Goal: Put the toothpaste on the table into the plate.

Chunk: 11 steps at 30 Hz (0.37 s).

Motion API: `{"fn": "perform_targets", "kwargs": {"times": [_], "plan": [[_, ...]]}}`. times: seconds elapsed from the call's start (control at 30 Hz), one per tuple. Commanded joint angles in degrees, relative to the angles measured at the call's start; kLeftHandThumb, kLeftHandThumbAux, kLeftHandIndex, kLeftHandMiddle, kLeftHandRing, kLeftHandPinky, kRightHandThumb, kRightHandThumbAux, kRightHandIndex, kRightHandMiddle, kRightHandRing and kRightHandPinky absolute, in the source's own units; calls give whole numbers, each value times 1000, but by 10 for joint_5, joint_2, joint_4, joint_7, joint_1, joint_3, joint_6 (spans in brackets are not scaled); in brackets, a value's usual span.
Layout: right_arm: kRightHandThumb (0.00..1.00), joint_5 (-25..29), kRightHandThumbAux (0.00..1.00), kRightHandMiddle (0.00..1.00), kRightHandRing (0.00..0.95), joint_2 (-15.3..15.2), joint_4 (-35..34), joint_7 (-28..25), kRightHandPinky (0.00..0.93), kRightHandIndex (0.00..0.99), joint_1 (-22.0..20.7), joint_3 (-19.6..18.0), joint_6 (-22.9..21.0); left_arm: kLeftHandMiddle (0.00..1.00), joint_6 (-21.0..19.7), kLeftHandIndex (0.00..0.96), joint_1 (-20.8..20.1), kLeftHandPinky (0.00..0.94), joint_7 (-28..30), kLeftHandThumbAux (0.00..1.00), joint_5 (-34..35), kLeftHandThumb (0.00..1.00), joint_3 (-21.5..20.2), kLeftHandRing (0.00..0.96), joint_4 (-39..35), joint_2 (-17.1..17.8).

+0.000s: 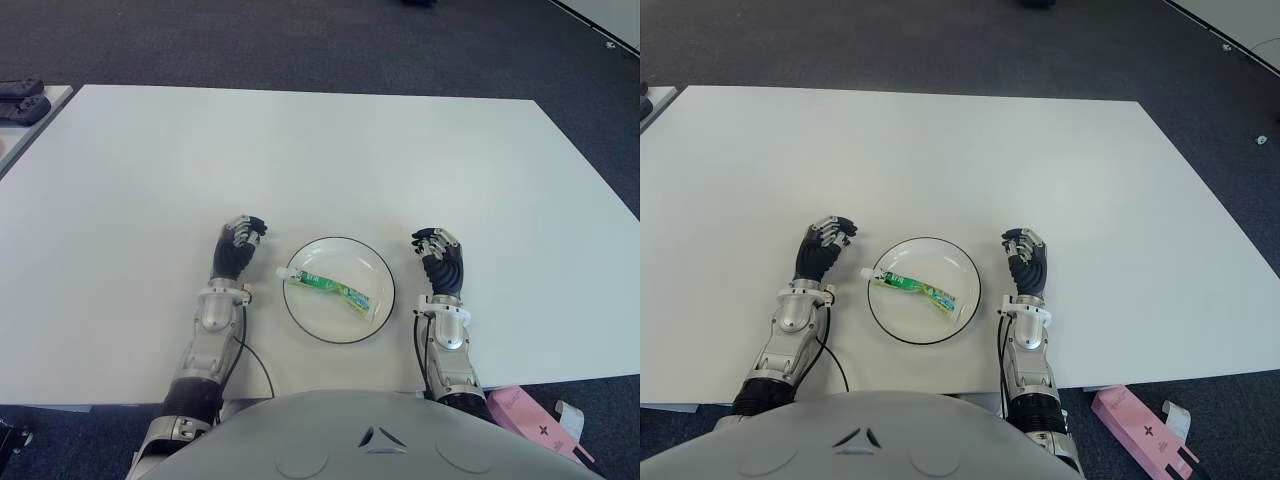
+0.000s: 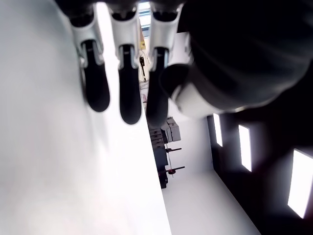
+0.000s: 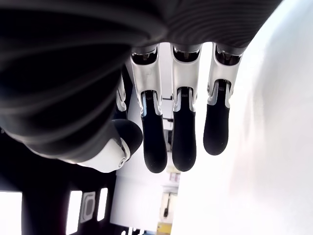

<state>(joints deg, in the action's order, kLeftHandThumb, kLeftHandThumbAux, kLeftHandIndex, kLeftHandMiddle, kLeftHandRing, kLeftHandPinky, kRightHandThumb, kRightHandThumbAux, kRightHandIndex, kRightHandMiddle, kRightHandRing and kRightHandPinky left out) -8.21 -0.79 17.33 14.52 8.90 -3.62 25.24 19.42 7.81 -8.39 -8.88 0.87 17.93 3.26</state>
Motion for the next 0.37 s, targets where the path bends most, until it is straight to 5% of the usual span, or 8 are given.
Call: {"fn": "perform_targets", "kwargs": {"times": [0.03,0.37], "plan": [[715,1,728,481,471,2,-1,-1,462,430,1,0,-6,446,-2,424,7,453,5,725,6,711,-1,434,-2,-2],[716,2,729,474,469,0,-7,-3,467,428,9,-1,-10,459,11,426,12,439,-2,724,8,714,-3,437,-1,-10]]}}
